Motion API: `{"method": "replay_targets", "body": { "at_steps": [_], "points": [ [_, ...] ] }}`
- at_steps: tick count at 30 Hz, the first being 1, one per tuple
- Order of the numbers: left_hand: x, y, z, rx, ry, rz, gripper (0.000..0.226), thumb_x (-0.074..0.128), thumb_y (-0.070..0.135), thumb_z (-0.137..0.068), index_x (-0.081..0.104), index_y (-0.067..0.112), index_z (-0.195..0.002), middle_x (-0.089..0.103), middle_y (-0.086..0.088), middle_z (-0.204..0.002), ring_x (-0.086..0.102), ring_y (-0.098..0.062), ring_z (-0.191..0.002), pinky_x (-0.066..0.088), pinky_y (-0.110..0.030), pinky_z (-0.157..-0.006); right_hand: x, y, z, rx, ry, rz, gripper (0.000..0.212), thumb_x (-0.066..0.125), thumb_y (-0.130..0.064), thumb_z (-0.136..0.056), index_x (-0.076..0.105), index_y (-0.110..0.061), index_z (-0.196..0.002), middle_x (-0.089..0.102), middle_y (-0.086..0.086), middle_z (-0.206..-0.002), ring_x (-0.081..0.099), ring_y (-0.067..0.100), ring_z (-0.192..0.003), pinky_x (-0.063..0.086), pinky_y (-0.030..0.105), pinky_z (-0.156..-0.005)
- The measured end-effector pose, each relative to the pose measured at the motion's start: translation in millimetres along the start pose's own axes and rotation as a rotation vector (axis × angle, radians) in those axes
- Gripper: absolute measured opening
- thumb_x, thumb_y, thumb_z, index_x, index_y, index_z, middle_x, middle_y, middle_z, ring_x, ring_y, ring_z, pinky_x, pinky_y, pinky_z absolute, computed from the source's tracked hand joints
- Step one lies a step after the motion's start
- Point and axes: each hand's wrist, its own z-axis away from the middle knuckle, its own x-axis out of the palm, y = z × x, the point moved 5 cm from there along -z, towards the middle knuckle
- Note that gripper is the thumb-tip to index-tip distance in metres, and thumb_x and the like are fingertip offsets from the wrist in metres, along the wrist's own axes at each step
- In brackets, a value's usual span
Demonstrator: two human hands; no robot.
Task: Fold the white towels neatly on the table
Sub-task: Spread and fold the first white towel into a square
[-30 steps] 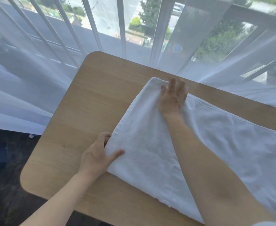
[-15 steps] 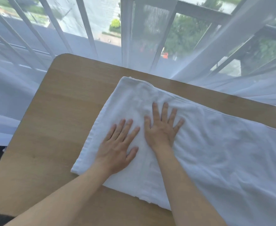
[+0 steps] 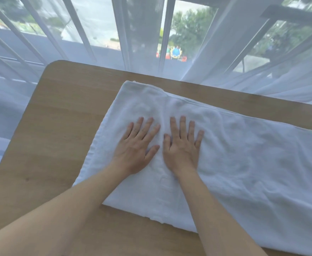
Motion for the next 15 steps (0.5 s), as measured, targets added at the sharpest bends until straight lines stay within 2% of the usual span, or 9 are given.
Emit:
{"method": "replay_targets", "body": {
  "at_steps": [3, 6, 8, 11, 13, 15],
  "points": [
    [-7, -3, -39, 0.008, -0.003, 0.019, 0.060, 0.019, 0.052, -0.102, 0.014, 0.034, -0.159, 0.010, 0.005, -0.168, 0.003, -0.021, -0.155, 0.000, -0.043, -0.125, -4, 4, 10, 0.010, 0.006, -0.052, 0.058, 0.025, -0.049, -0.103, 0.012, -0.037, -0.159, 0.002, -0.004, -0.168, -0.004, 0.023, -0.155, -0.008, 0.050, -0.123],
    [-17, -32, -72, -0.120, -0.033, 0.000, 0.062, 0.016, 0.057, -0.100, 0.004, 0.040, -0.158, -0.002, 0.009, -0.168, -0.008, -0.018, -0.155, -0.009, -0.041, -0.124, -5, 16, 44, 0.047, 0.001, -0.003, 0.063, 0.021, -0.055, -0.101, 0.005, -0.036, -0.160, -0.003, -0.004, -0.168, -0.009, 0.024, -0.154, -0.004, 0.054, -0.123],
    [-26, -58, -88, -0.227, -0.070, 0.023, 0.067, 0.018, 0.064, -0.098, -0.001, 0.040, -0.158, -0.010, 0.012, -0.167, -0.016, -0.015, -0.153, -0.012, -0.038, -0.123, 0, 17, 58, 0.053, -0.008, 0.040, 0.066, 0.018, -0.057, -0.100, 0.001, -0.035, -0.160, -0.005, -0.004, -0.168, -0.012, 0.025, -0.154, -0.001, 0.057, -0.122],
    [-38, -79, -105, -0.277, -0.093, 0.036, 0.081, 0.027, 0.076, -0.090, 0.001, 0.039, -0.158, -0.012, 0.013, -0.167, -0.017, -0.014, -0.153, -0.009, -0.039, -0.124, 2, 9, 58, 0.117, 0.014, 0.025, 0.069, 0.024, -0.057, -0.097, 0.010, -0.031, -0.160, 0.004, 0.002, -0.168, -0.005, 0.032, -0.154, 0.003, 0.062, -0.121],
    [-46, -87, -113, -0.334, -0.074, 0.123, 0.087, 0.041, 0.078, -0.087, 0.012, 0.037, -0.158, 0.006, 0.008, -0.167, -0.002, -0.020, -0.154, 0.001, -0.042, -0.124, 3, 1, 59, 0.140, 0.024, 0.031, 0.072, 0.027, -0.057, -0.095, 0.016, -0.027, -0.160, 0.007, 0.005, -0.168, -0.001, 0.035, -0.154, 0.006, 0.064, -0.119],
    [-58, -93, -122, -0.344, -0.009, 0.171, 0.077, 0.057, 0.070, -0.084, 0.036, 0.035, -0.149, 0.038, -0.001, -0.150, 0.028, -0.027, -0.143, 0.020, -0.042, -0.118, 5, -2, 58, 0.137, 0.037, 0.040, 0.074, 0.032, -0.056, -0.093, 0.023, -0.024, -0.159, 0.012, 0.007, -0.167, 0.005, 0.037, -0.153, 0.009, 0.066, -0.118]
  ]
}}
